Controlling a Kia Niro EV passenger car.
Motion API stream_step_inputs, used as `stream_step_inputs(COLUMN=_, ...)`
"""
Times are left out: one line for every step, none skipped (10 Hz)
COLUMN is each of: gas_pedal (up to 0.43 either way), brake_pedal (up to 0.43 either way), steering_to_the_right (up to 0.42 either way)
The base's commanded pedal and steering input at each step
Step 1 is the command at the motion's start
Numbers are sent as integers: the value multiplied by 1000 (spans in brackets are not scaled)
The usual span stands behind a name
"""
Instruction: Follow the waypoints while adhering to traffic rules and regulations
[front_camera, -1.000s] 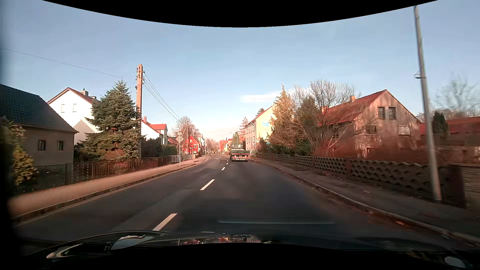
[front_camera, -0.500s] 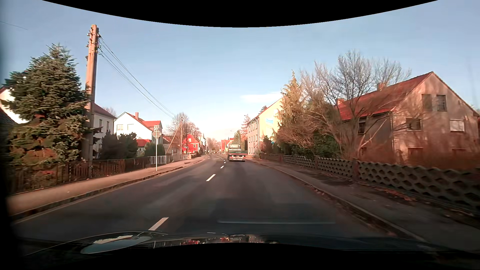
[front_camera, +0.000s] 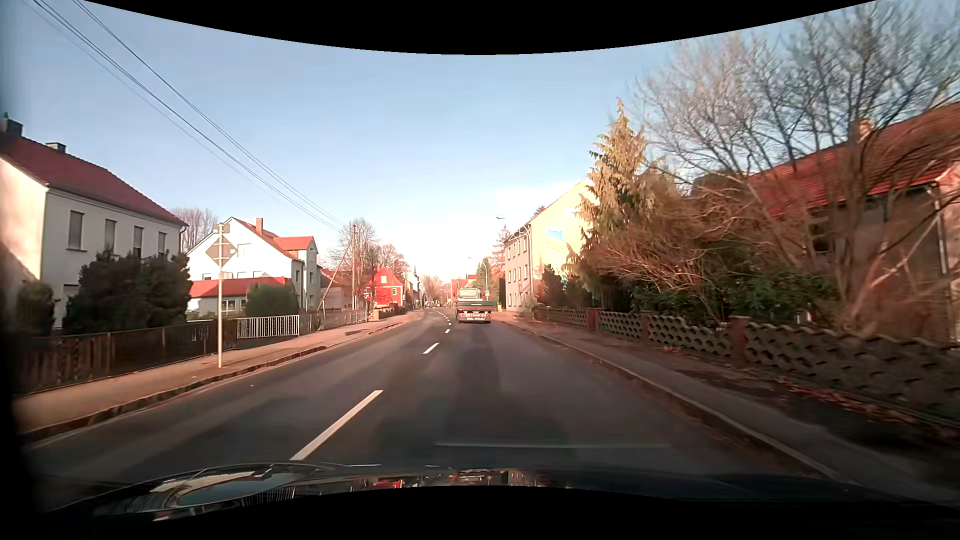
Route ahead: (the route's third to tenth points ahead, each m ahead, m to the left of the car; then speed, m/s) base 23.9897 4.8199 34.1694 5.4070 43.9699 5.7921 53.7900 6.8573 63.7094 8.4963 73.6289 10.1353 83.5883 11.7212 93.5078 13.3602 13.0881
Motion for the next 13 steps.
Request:
stream_step_inputs(gas_pedal=110, brake_pedal=0, steering_to_the_right=-20)
stream_step_inputs(gas_pedal=110, brake_pedal=0, steering_to_the_right=-20)
stream_step_inputs(gas_pedal=118, brake_pedal=0, steering_to_the_right=-20)
stream_step_inputs(gas_pedal=118, brake_pedal=0, steering_to_the_right=-19)
stream_step_inputs(gas_pedal=118, brake_pedal=0, steering_to_the_right=-19)
stream_step_inputs(gas_pedal=118, brake_pedal=0, steering_to_the_right=-19)
stream_step_inputs(gas_pedal=118, brake_pedal=0, steering_to_the_right=-18)
stream_step_inputs(gas_pedal=118, brake_pedal=0, steering_to_the_right=-18)
stream_step_inputs(gas_pedal=118, brake_pedal=0, steering_to_the_right=-18)
stream_step_inputs(gas_pedal=118, brake_pedal=0, steering_to_the_right=-18)
stream_step_inputs(gas_pedal=130, brake_pedal=0, steering_to_the_right=-18)
stream_step_inputs(gas_pedal=130, brake_pedal=0, steering_to_the_right=-18)
stream_step_inputs(gas_pedal=130, brake_pedal=0, steering_to_the_right=-18)
